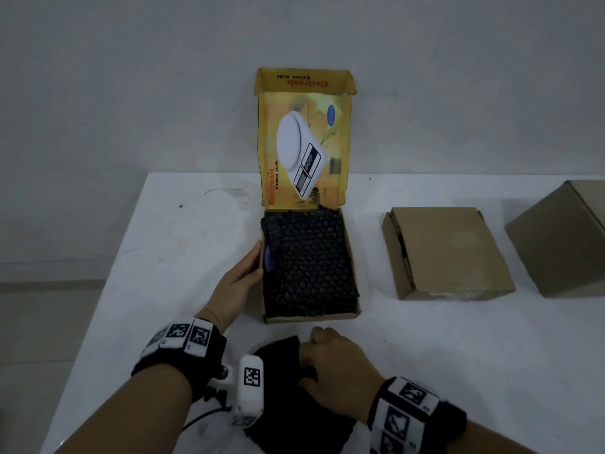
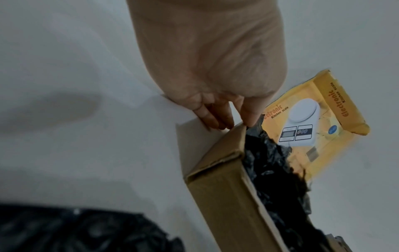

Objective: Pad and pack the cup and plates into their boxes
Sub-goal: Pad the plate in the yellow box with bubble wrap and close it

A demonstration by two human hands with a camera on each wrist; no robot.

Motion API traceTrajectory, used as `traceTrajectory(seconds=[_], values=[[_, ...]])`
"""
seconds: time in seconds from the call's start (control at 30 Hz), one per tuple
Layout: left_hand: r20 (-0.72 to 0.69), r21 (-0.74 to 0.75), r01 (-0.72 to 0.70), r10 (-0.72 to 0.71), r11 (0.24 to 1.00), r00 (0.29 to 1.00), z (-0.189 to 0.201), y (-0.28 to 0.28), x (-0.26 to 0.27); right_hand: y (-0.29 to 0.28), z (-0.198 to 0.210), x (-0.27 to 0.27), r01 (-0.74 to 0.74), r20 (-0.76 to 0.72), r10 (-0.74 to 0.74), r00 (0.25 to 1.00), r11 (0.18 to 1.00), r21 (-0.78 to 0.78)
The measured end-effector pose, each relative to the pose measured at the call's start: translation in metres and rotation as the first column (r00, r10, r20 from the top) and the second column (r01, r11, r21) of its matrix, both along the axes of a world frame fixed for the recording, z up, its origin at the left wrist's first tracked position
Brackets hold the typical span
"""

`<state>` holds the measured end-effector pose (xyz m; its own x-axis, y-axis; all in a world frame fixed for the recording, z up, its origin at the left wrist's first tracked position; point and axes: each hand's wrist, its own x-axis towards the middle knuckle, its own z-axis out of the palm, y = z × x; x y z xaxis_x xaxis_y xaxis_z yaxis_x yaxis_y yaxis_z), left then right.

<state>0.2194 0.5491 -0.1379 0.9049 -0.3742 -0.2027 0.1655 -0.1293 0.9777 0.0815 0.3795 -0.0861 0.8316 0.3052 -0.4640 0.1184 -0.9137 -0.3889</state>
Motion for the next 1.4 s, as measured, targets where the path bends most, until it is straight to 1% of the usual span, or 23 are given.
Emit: traceTrajectory(seconds=[0.03,0.1,0.17,0.2,0.23,0.3,0.33,0.37,0.43,0.5,0.57,0.6,0.63,0.67,0.7,0.73,0.8,0.87,0.93,1.1,1.23,1.33,1.4], values=[[-0.009,-0.010,-0.005,0.004,1.000,1.000,-0.001,0.000,0.000,-0.003,0.004,0.002,-0.007,-0.026,0.009,1.000,0.999,0.053],[-0.038,-0.031,-0.030,0.029,0.999,0.999,-0.001,0.001,0.001,-0.016,0.021,0.014,0.016,-0.058,-0.003,0.998,0.974,0.224],[-0.077,-0.089,-0.055,0.048,0.995,0.996,-0.001,0.000,0.000,-0.034,0.042,0.035,0.136,-0.046,-0.129,0.991,0.913,0.384],[-0.084,-0.109,-0.063,0.054,0.992,0.995,0.000,-0.001,-0.001,-0.043,0.051,0.048,0.245,-0.052,-0.251,0.967,0.846,0.474],[-0.081,-0.098,-0.075,0.067,0.992,0.994,0.003,-0.002,-0.003,-0.052,0.061,0.061,0.366,-0.077,-0.394,0.916,0.740,0.564],[-0.051,-0.043,-0.087,0.085,0.995,0.995,0.006,-0.004,-0.004,-0.062,0.069,0.084,0.556,-0.184,-0.627,0.757,0.470,0.685],[-0.038,-0.031,-0.084,0.083,0.996,0.996,0.006,-0.004,-0.004,-0.063,0.067,0.094,0.611,-0.227,-0.697,0.680,0.368,0.701],[-0.032,-0.026,-0.088,0.087,0.996,0.996,0.005,-0.003,-0.004,-0.062,0.062,0.101,0.648,-0.233,-0.745,0.625,0.330,0.686],[-0.026,-0.027,-0.098,0.098,0.995,0.995,0.002,-0.001,-0.003,-0.054,0.048,0.112,0.707,-0.189,-0.795,0.576,0.369,0.604],[-0.016,-0.010,-0.094,0.093,0.996,0.995,0.000,0.000,-0.002,-0.043,0.037,0.119,0.739,-0.141,-0.805,0.576,0.438,0.512],[-0.011,-0.014,-0.077,0.077,0.997,0.997,0.002,-0.002,-0.004,-0.032,0.034,0.122,0.740,-0.039,-0.790,0.612,0.554,0.383],[-0.008,-0.021,-0.066,0.065,0.998,0.998,0.003,-0.002,-0.005,-0.029,0.032,0.123,0.707,0.100,-0.754,0.649,0.647,0.287],[-0.005,-0.022,-0.055,0.055,0.998,0.998,0.004,-0.003,-0.005,-0.027,0.030,0.123,0.650,0.280,-0.666,0.691,0.742,0.162],[-0.003,-0.022,-0.046,0.046,0.999,0.999,0.004,-0.003,-0.005,-0.025,0.027,0.122,0.577,0.432,-0.533,0.727,0.816,0.037],[-0.007,-0.027,-0.044,0.044,0.999,0.999,0.003,-0.003,-0.005,-0.021,0.024,0.121,0.490,0.513,-0.397,0.761,0.870,-0.053],[-0.009,-0.032,-0.046,0.046,0.998,0.999,0.001,-0.002,-0.005,-0.017,0.020,0.121,0.396,0.516,-0.293,0.805,0.913,-0.100],[-0.005,-0.023,-0.057,0.057,0.998,0.998,-0.003,-0.001,-0.004,-0.009,0.007,0.119,0.195,0.411,-0.127,0.903,0.973,-0.126],[-0.011,-0.022,-0.075,0.075,0.997,0.997,-0.007,0.000,-0.004,-0.004,-0.010,0.119,0.077,0.271,-0.038,0.962,0.988,-0.133],[-0.027,-0.028,-0.082,0.081,0.996,0.996,-0.010,0.001,-0.004,-0.004,-0.022,0.119,0.042,0.177,-0.016,0.984,0.988,-0.146],[-0.038,-0.016,-0.060,0.060,0.998,0.997,-0.013,0.003,-0.003,-0.003,-0.030,0.120,0.010,0.156,0.025,0.987,0.975,-0.220],[-0.069,-0.054,-0.073,0.069,0.996,0.995,-0.012,0.004,-0.005,-0.007,-0.012,0.129,-0.004,0.063,0.019,0.998,0.975,-0.221],[-0.075,-0.059,-0.062,0.058,0.996,0.995,-0.012,0.005,-0.006,-0.022,0.004,0.138,0.027,0.094,0.000,0.996,0.957,-0.289],[-0.059,-0.052,-0.057,0.054,0.997,0.997,-0.013,0.004,-0.007,-0.038,0.004,0.142,-0.012,0.056,0.035,0.998,0.934,-0.357]])
